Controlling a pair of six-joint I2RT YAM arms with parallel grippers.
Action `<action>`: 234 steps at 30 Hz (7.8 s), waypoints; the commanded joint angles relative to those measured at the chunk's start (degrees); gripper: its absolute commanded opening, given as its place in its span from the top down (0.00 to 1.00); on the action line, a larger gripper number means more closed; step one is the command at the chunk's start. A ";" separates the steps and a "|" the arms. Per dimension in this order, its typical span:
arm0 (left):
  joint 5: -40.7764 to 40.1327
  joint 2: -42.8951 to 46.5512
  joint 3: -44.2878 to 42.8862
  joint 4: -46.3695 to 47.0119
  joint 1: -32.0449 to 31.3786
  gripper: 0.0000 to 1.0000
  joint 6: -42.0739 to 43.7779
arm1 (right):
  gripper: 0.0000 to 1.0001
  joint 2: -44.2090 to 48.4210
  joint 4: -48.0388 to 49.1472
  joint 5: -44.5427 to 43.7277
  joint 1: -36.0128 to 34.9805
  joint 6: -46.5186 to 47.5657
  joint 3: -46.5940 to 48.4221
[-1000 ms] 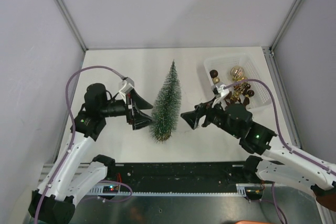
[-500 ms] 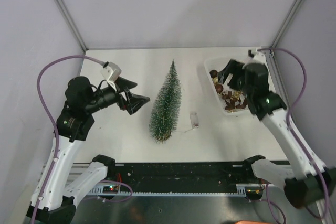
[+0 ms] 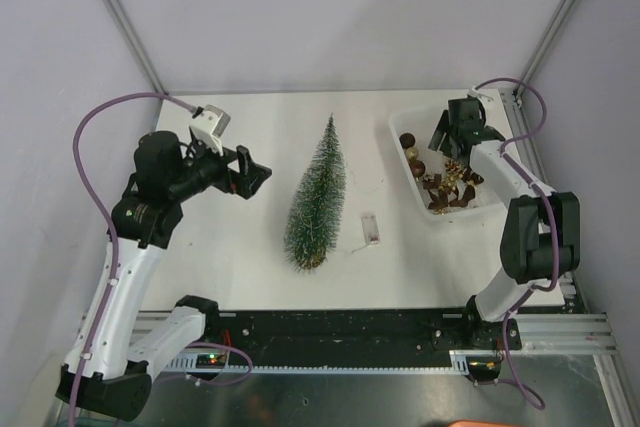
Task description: Decorate the small christmas tree
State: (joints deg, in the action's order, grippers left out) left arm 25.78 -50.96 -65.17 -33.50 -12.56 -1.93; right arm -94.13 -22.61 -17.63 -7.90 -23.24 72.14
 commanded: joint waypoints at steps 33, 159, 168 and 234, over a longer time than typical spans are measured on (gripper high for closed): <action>-6.28 -3.26 -1.87 -2.13 8.58 0.00 2.94 | 0.79 -2.80 -4.57 -2.02 0.53 3.12 3.06; 18.17 3.74 0.09 -1.66 8.69 0.00 6.17 | 1.00 20.34 -1.81 13.46 -55.89 26.61 24.90; 16.30 4.64 0.19 -1.65 8.69 0.00 7.28 | 1.00 22.54 7.54 3.53 -55.91 30.26 17.07; 28.13 -0.02 7.94 -1.17 8.50 0.22 14.76 | 0.76 44.73 28.05 -23.48 -59.51 6.19 -19.77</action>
State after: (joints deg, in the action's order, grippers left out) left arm 51.86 -50.63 -55.92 -36.12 -4.32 13.98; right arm -52.40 3.31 -39.09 -67.02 -17.52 52.34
